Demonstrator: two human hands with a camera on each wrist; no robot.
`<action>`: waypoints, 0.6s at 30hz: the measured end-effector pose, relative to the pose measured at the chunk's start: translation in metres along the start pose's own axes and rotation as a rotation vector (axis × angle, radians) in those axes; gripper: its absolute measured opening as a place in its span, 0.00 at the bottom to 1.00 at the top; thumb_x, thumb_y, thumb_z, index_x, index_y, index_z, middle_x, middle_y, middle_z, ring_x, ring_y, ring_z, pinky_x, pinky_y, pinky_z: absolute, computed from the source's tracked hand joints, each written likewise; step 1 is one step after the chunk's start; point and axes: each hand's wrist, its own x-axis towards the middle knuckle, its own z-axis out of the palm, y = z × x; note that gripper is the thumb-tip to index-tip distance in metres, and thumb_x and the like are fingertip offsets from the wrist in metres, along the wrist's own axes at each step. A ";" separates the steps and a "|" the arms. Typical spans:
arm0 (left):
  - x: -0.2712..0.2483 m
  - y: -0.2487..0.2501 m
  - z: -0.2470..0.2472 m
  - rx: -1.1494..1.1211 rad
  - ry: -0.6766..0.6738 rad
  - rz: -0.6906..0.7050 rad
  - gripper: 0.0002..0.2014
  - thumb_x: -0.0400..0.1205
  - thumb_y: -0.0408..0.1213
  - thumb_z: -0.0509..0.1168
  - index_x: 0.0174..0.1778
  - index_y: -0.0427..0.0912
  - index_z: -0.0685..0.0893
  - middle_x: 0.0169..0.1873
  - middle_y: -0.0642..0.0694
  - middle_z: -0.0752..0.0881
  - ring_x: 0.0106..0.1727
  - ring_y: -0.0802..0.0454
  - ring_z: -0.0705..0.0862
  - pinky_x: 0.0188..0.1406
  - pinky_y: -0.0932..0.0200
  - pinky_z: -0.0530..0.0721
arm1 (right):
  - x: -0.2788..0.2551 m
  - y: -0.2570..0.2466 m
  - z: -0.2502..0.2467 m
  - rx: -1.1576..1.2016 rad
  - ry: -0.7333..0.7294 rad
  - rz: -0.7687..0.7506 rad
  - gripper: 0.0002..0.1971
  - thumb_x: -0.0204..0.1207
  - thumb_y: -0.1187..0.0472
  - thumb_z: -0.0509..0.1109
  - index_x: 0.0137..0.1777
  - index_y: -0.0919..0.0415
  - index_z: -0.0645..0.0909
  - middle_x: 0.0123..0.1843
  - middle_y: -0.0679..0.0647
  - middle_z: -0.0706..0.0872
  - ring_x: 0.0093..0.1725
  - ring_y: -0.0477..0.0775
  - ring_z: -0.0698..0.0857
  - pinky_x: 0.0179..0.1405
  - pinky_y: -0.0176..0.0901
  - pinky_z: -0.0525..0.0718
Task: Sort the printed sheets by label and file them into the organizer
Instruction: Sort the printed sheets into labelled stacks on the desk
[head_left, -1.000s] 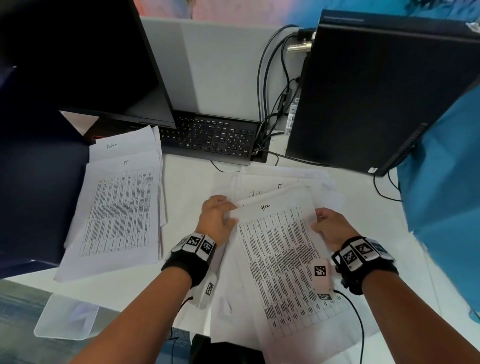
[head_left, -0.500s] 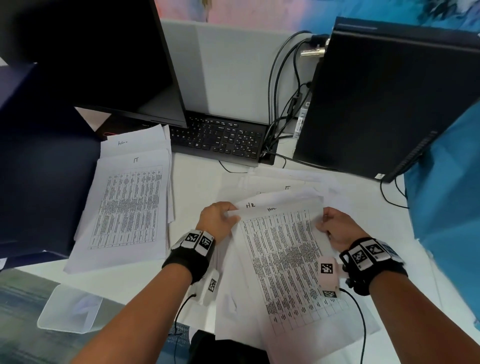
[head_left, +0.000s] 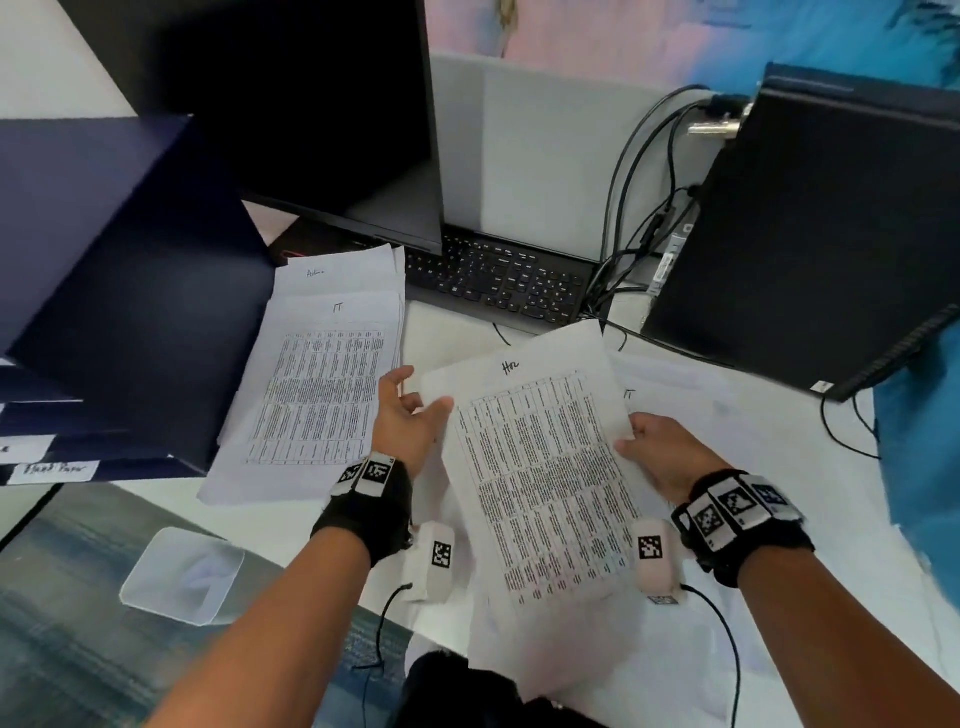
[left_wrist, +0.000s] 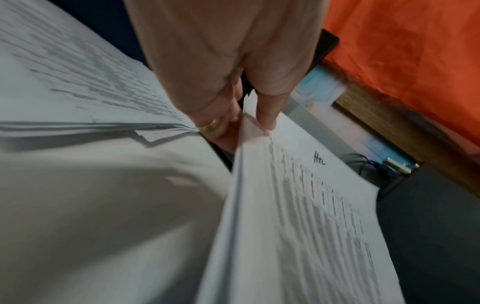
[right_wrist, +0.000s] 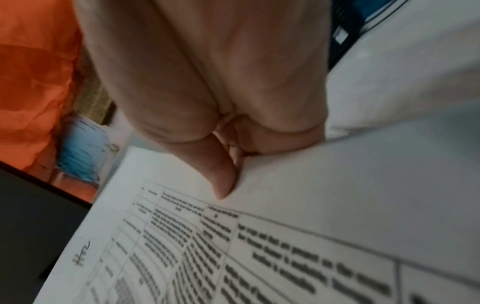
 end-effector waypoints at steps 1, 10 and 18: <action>-0.001 0.001 -0.005 -0.002 -0.030 -0.043 0.27 0.72 0.45 0.74 0.63 0.58 0.69 0.47 0.46 0.81 0.43 0.48 0.84 0.41 0.53 0.83 | 0.002 -0.005 0.008 0.030 -0.002 -0.006 0.11 0.79 0.72 0.63 0.50 0.58 0.84 0.54 0.62 0.89 0.54 0.65 0.88 0.61 0.66 0.83; 0.004 -0.008 -0.059 0.084 -0.253 -0.271 0.13 0.83 0.39 0.63 0.63 0.43 0.76 0.46 0.47 0.82 0.45 0.52 0.81 0.46 0.61 0.81 | 0.020 -0.060 0.090 0.253 -0.001 -0.044 0.11 0.81 0.73 0.62 0.61 0.68 0.78 0.59 0.65 0.86 0.58 0.65 0.85 0.62 0.64 0.82; 0.041 -0.008 -0.131 0.120 0.143 -0.169 0.20 0.78 0.28 0.63 0.60 0.54 0.70 0.49 0.44 0.86 0.41 0.44 0.88 0.37 0.52 0.88 | 0.035 -0.075 0.169 -0.062 -0.033 -0.004 0.06 0.73 0.79 0.63 0.42 0.75 0.81 0.48 0.69 0.86 0.44 0.60 0.83 0.54 0.59 0.84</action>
